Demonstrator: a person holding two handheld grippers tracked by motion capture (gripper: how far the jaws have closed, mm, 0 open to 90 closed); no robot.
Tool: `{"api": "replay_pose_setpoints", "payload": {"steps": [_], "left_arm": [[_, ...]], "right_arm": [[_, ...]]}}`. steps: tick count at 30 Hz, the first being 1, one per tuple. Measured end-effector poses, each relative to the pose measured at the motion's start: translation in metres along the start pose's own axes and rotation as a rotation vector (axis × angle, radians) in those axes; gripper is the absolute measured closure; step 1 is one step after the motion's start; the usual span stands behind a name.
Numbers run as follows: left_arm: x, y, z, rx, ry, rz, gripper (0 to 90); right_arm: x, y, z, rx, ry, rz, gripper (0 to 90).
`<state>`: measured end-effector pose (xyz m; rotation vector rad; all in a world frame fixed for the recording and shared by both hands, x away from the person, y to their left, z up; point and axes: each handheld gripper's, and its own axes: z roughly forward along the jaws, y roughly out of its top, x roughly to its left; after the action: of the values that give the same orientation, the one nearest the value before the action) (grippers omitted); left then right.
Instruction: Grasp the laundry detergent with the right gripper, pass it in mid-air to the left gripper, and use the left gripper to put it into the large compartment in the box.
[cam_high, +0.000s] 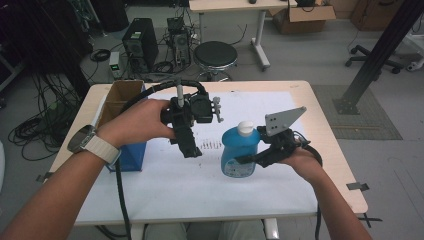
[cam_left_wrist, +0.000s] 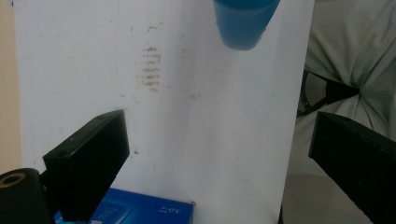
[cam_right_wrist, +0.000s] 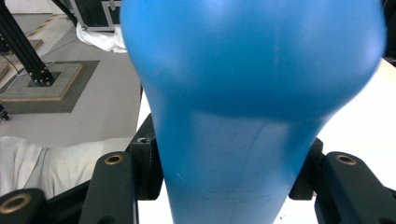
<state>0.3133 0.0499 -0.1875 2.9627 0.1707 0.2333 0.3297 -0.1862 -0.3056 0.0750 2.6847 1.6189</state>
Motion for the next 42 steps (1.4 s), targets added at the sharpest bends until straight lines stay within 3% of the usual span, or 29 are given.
{"api": "replay_pose_setpoints", "payload": {"steps": [28,42], "left_arm": [[-0.005,0.013,-0.001,-0.007,-0.018,0.031,5.6],[-0.007,0.021,0.000,-0.020,-0.020,0.039,5.6]], "right_arm": [[0.000,0.017,0.042,0.012,0.064,-0.035,44.1],[0.000,0.020,0.050,0.015,0.073,-0.043,44.2]]}}
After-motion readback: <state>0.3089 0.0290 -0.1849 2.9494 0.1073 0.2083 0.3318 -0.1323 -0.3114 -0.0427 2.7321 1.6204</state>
